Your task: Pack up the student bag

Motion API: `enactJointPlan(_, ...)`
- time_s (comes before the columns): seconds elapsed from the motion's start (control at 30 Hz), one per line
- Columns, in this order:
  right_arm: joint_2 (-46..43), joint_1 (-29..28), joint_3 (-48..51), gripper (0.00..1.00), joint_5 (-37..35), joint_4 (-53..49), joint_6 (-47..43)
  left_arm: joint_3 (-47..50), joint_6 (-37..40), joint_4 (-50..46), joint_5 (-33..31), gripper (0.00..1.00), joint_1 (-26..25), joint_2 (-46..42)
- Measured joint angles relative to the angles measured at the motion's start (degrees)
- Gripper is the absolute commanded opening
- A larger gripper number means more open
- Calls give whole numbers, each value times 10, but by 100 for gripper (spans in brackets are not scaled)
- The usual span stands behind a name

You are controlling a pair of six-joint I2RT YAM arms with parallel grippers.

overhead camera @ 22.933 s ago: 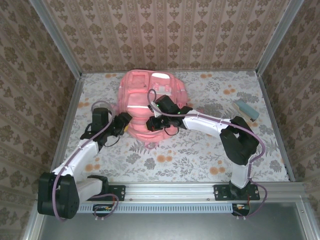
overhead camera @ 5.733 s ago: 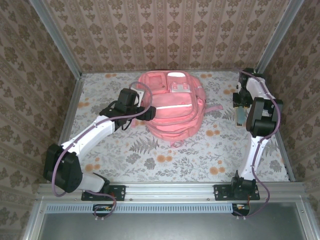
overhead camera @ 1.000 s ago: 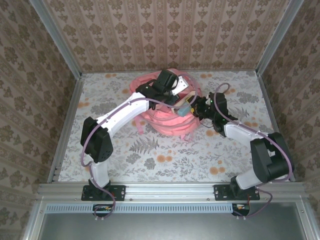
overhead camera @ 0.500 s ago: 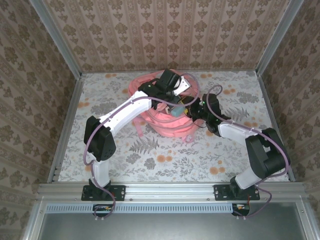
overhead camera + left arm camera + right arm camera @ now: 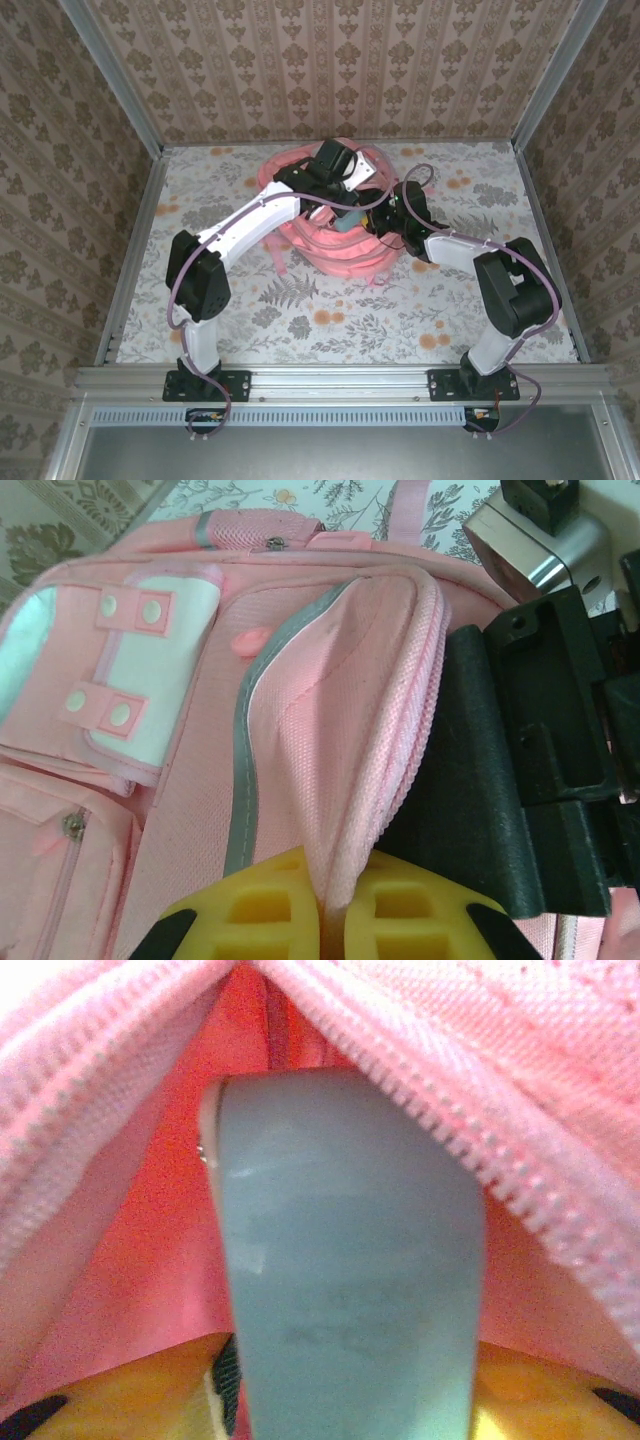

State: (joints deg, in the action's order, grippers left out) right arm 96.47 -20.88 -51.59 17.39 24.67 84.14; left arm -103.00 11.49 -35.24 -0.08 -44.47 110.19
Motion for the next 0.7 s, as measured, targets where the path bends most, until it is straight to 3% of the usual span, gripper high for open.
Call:
enactJointPlan(0.3, -72, 7, -2, 56, 2, -111, -25, 3, -28, 1, 65, 0, 26, 0)
enactJointPlan(0.7, -46, 8, -1, 29, 17, -106, -35, 19, -37, 10, 106, 0, 34, 0)
